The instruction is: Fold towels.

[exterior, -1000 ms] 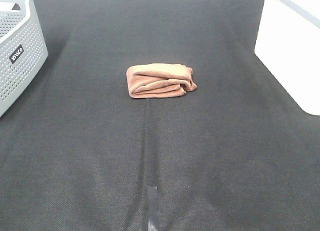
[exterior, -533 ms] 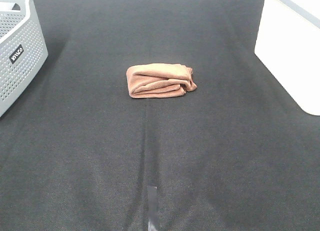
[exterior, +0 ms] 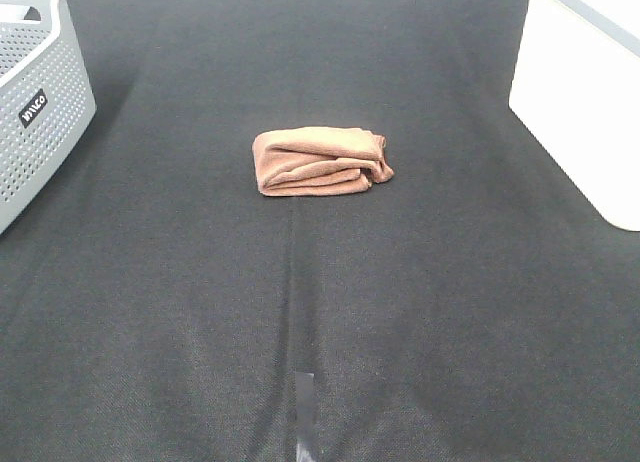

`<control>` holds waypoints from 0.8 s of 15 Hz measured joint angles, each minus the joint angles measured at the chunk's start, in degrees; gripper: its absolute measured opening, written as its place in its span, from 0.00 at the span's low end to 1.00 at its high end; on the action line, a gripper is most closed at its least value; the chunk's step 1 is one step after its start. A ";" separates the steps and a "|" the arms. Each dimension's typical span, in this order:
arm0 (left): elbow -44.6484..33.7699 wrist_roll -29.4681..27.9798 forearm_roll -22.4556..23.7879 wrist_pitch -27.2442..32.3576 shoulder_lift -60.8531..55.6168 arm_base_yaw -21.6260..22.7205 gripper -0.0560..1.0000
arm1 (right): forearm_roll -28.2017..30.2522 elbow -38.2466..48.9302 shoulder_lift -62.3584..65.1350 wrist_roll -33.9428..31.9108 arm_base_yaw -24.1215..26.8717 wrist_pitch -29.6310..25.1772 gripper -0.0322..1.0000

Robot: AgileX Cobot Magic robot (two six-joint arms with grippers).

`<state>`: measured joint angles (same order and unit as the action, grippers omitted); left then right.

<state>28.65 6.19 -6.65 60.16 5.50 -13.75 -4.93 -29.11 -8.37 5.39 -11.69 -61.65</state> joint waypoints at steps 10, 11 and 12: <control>0.00 0.06 -0.11 0.17 -4.13 12.72 0.75 | -0.52 0.00 2.35 -0.17 11.52 0.17 0.76; 0.00 0.06 -0.11 0.17 -5.56 12.72 0.75 | -0.57 0.00 3.84 -0.17 11.52 0.17 0.76; 0.00 0.06 -0.11 0.17 -5.73 12.72 0.75 | -0.63 0.00 5.56 -0.17 11.52 0.17 0.76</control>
<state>28.65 6.25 -6.76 60.33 -0.23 -1.03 -5.56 -29.11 -2.81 5.21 -0.17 -61.48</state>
